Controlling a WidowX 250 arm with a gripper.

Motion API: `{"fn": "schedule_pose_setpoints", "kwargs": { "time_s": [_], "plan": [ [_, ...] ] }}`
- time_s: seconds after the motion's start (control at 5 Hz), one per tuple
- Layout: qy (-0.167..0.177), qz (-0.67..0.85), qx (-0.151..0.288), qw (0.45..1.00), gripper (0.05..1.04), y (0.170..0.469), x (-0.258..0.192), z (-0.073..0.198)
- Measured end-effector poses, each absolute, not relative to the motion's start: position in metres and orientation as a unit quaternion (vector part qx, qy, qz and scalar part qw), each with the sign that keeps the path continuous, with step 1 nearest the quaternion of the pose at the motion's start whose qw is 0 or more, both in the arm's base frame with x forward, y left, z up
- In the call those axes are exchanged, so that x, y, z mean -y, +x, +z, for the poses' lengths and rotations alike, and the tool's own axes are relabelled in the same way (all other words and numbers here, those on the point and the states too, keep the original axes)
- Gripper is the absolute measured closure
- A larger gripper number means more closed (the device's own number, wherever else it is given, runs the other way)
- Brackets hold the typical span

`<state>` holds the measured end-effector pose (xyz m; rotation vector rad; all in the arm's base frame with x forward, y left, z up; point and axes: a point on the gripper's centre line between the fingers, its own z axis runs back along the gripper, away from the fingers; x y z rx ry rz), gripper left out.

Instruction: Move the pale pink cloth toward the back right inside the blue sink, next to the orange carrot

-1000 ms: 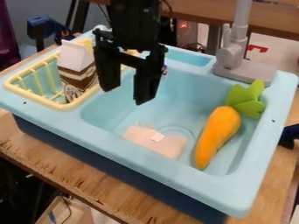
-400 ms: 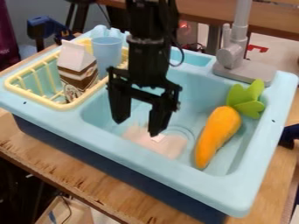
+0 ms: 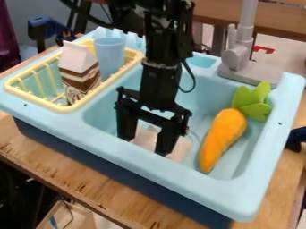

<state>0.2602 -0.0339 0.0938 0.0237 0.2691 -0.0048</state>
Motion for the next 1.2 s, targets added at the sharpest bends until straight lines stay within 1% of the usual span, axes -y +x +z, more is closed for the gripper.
{"fn": "schedule_pose_setpoints", "kwargs": {
  "time_s": [0.2, 0.4, 0.6, 0.8, 1.0, 1.2],
  "plan": [
    [0.016, 0.007, -0.158, 0.987, 0.083, 0.261, 0.034, 0.085],
    [0.017, 0.003, -0.169, 0.985, 0.083, 0.268, 0.034, 0.078],
    [0.027, -0.020, -0.151, 0.988, 0.082, 0.288, 0.032, 0.078],
    [0.033, -0.050, -0.095, 0.994, 0.082, 0.309, 0.030, 0.081],
    [0.030, -0.098, 0.015, 0.995, 0.083, 0.341, 0.034, 0.104],
    [0.027, -0.116, 0.092, 0.989, 0.083, 0.356, 0.040, 0.125]
  ]
}}
